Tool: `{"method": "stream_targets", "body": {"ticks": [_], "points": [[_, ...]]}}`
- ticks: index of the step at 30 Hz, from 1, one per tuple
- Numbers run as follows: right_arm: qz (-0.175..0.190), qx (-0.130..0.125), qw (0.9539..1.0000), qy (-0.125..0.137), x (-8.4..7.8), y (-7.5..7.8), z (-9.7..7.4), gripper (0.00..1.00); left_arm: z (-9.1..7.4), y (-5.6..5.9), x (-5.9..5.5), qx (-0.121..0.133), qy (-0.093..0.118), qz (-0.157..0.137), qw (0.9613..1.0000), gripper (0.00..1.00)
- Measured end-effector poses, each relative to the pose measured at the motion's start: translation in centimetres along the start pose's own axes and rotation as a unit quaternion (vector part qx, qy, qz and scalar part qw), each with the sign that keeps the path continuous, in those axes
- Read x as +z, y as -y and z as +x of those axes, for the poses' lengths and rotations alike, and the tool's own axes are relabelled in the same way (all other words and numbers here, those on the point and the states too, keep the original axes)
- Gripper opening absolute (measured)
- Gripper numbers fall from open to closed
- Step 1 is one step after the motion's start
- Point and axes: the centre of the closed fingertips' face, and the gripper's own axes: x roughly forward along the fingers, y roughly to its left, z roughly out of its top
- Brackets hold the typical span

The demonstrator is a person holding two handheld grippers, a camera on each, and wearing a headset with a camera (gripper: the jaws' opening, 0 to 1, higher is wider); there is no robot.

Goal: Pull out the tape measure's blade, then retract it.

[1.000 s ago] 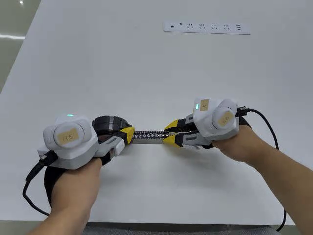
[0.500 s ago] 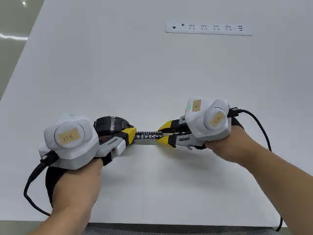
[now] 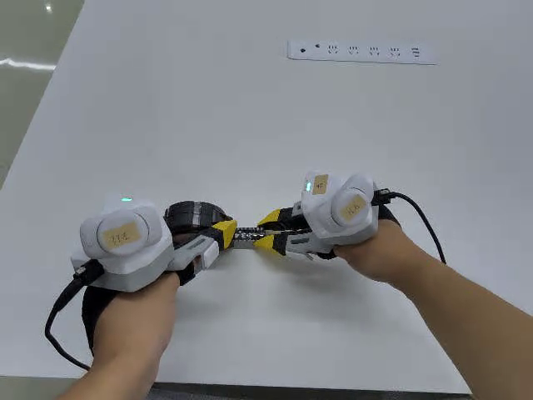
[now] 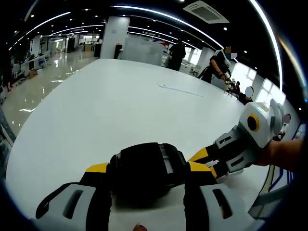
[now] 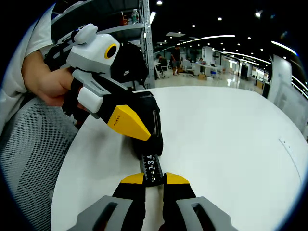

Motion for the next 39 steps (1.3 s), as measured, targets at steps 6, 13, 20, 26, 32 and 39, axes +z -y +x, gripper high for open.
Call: {"method": "stream_targets", "body": {"ticks": [6, 13, 20, 26, 32, 39], "points": [[0.003, 0.001, 1.0000, 0.007, 0.5, -0.2, 0.8, 0.09, 0.1, 0.0, 0.0, 0.000, 0.000, 0.002, 1.0000, 0.56], [0.003, 0.002, 0.9999, 0.013, 1.1, -0.3, 1.5, 0.09, 0.1, 0.0, 0.0, 0.000, 0.000, 0.000, 1.0000, 0.56], [0.003, 0.001, 0.9999, 0.015, 1.4, -0.4, 1.8, 0.10, 0.1, -0.1, 0.0, 0.000, 0.002, 0.000, 1.0000, 0.56], [0.003, -0.001, 0.9999, 0.016, 1.4, -0.4, 1.8, 0.10, 0.1, -0.1, 0.0, 0.000, 0.004, 0.001, 1.0000, 0.57], [-0.004, 0.000, 0.9999, 0.016, 1.4, -0.5, 1.8, 0.11, 0.1, -0.1, -0.1, -0.001, 0.007, 0.003, 1.0000, 0.58], [0.010, -0.006, 0.9997, 0.021, 1.6, -0.1, 1.5, 0.20, 0.1, 0.0, 0.0, -0.003, 0.007, 0.004, 1.0000, 0.59]]}}
